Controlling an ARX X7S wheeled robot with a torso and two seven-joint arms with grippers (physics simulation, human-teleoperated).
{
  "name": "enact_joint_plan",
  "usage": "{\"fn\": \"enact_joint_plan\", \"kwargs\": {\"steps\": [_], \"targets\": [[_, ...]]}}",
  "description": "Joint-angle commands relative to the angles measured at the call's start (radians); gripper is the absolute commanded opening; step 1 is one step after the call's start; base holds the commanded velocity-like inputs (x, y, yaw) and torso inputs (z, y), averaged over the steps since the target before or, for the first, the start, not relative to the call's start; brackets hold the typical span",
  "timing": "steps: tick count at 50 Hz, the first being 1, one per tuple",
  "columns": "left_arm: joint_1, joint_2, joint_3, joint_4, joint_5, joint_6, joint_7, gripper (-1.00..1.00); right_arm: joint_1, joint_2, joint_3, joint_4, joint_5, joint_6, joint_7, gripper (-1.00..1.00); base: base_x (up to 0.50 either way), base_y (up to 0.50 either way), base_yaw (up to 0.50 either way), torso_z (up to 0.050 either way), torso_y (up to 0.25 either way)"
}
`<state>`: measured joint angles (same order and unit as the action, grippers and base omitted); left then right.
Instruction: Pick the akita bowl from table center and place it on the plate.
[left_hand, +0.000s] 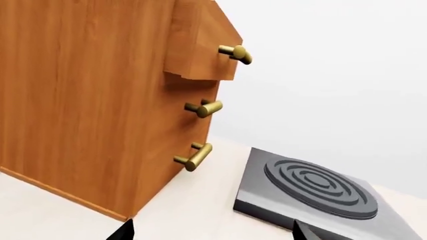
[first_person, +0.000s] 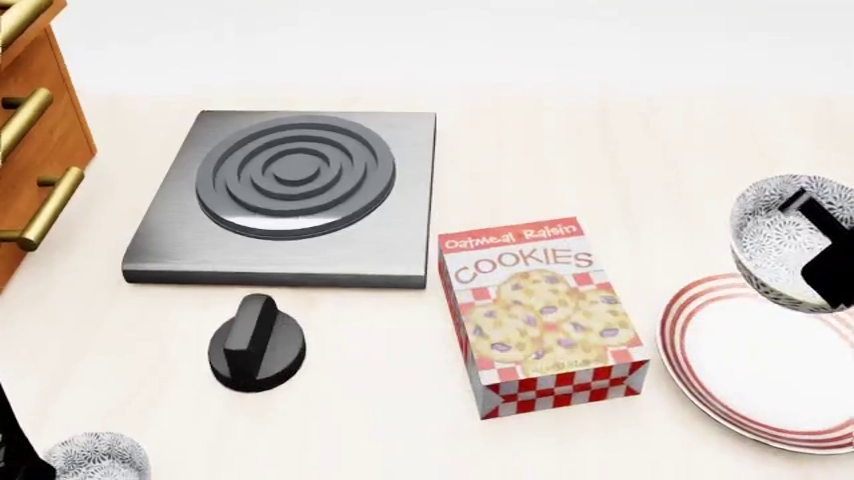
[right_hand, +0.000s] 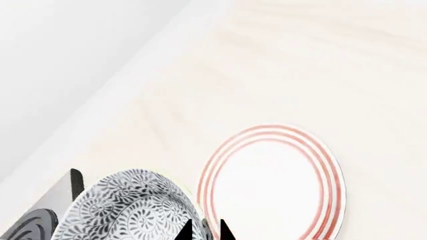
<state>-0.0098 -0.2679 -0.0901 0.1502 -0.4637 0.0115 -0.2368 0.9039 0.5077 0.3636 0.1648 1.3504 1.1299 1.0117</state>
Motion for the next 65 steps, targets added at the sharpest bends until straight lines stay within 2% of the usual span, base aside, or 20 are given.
{"fn": "enact_joint_plan", "kwargs": {"steps": [1,11,16,22,30,55,65], "targets": [[0.007,-0.002,-0.007,0.005,-0.017,0.007,-0.002,1.0,0.074,0.012,-0.052,0.061,-0.041,-0.006,0.018,-1.0,0.0,0.0,0.0,0.0,-0.25],[0.01,-0.005,0.008,0.005,0.031,0.033,-0.01,1.0,0.071,0.012,-0.058,0.078,-0.053,-0.028,-0.018,-1.0,0.0,0.0,0.0,0.0,-0.084],[0.003,-0.006,0.001,0.008,-0.011,0.0,-0.016,1.0,0.066,0.016,-0.052,0.075,-0.046,-0.027,-0.016,-1.0,0.0,0.0,0.0,0.0,-0.2],[0.012,-0.007,0.005,0.013,0.008,0.024,-0.014,1.0,0.06,0.014,-0.048,0.07,-0.039,-0.028,-0.013,-1.0,0.0,0.0,0.0,0.0,-0.014],[0.004,-0.015,0.003,0.016,-0.005,0.009,-0.02,1.0,0.063,0.012,-0.057,0.077,-0.044,-0.032,-0.019,-1.0,0.0,0.0,0.0,0.0,-0.25],[0.034,-0.027,-0.01,0.04,-0.016,0.037,-0.019,1.0,0.179,0.012,-0.119,0.231,-0.171,-0.16,-0.103,-1.0,0.0,0.0,0.0,0.0,0.0],[0.028,-0.029,-0.008,0.034,-0.021,0.015,-0.034,1.0,0.178,-0.001,-0.113,0.247,-0.168,-0.18,-0.125,-1.0,0.0,0.0,0.0,0.0,-0.115]]}}
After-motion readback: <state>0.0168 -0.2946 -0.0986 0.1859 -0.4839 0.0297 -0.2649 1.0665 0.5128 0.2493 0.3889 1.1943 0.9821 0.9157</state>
